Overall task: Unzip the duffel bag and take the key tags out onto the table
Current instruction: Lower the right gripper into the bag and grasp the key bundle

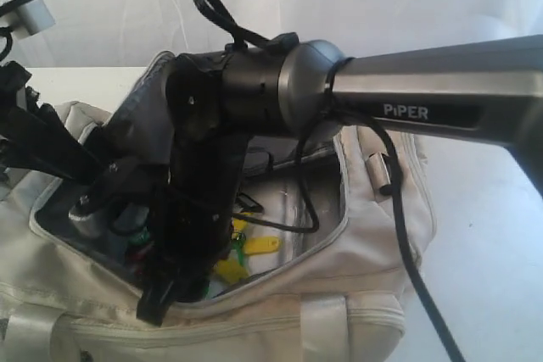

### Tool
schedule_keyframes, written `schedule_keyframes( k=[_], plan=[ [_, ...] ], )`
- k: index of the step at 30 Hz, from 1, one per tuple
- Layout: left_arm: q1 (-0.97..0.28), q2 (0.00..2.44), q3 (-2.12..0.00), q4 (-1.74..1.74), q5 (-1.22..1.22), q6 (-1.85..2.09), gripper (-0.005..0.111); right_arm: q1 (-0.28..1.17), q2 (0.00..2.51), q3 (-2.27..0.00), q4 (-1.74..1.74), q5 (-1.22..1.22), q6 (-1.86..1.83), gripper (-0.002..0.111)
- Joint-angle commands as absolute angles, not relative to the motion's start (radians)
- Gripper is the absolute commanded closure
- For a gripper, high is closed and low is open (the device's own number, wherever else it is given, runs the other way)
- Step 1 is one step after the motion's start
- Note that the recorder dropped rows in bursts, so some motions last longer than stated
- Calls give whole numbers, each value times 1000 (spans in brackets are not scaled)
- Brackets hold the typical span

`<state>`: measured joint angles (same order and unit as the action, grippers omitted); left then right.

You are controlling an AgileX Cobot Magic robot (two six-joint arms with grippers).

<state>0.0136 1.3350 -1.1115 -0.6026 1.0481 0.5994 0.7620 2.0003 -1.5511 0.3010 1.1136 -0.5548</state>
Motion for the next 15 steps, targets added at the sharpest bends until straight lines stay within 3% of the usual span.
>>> schedule_keyframes(
  k=[1, 9, 15],
  plan=[
    [16, 1328, -1105, -635, 1074, 606, 68, 723, 1986, -1584, 250, 926, -467, 52],
    [16, 1328, -1105, -639, 1074, 606, 68, 721, 2038, -1584, 225, 794, -467, 41],
    [16, 1328, -1105, -642, 1074, 606, 68, 721, 2108, -1604, 188, 851, -467, 41]
  ],
)
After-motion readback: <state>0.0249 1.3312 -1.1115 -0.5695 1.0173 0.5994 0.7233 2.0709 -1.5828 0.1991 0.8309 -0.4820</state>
